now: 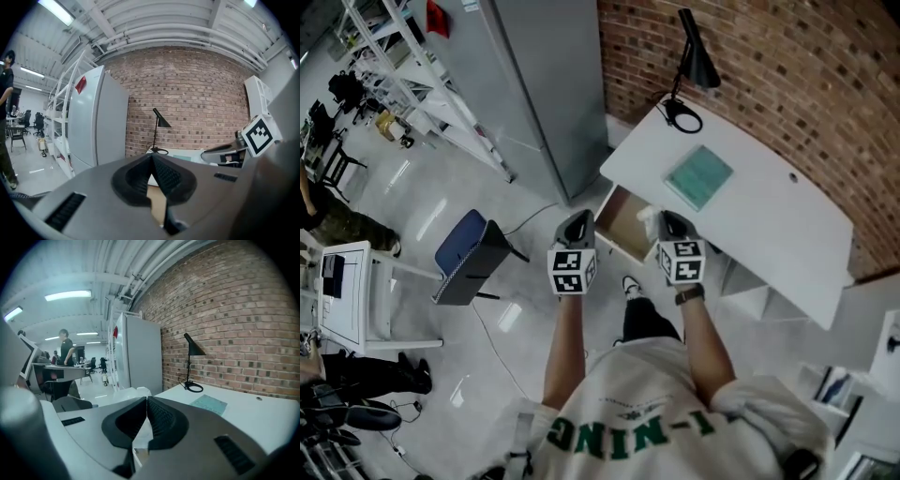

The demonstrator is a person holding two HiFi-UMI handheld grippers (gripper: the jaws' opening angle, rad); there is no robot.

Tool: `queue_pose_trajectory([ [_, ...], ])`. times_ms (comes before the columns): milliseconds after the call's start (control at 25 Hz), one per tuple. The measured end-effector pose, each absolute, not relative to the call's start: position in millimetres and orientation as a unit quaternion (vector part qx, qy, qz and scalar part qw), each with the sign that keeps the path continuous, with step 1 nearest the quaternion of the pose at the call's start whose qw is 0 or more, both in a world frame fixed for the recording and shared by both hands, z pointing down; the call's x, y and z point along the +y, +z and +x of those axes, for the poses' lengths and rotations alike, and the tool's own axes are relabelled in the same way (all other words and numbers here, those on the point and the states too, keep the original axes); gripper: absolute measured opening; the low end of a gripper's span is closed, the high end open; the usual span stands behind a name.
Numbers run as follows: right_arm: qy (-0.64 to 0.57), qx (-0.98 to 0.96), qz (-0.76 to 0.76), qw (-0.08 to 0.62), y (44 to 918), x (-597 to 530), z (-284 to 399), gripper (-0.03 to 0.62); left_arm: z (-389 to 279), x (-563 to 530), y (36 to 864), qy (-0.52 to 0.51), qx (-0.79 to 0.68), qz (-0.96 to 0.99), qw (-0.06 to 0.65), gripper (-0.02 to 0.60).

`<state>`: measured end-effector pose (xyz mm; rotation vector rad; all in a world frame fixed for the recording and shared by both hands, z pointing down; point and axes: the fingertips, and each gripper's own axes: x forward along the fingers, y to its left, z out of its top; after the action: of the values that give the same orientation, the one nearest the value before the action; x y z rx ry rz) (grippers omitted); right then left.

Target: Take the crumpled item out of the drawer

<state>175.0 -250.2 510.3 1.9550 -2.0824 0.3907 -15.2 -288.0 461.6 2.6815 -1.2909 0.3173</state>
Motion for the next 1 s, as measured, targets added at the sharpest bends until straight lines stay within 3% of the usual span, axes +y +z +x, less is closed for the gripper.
queue_pose_trajectory([
  [560,0.075,-0.709,0.700,0.035,426,-205,166,0.008,-22,-248,410,0.061,-0.451,0.890,0.014,-0.006],
  [1000,0.067,-0.704,0.705,0.050,428,-194,160,0.008,-25,-243,420,0.068,-0.457,0.887,0.008,-0.006],
])
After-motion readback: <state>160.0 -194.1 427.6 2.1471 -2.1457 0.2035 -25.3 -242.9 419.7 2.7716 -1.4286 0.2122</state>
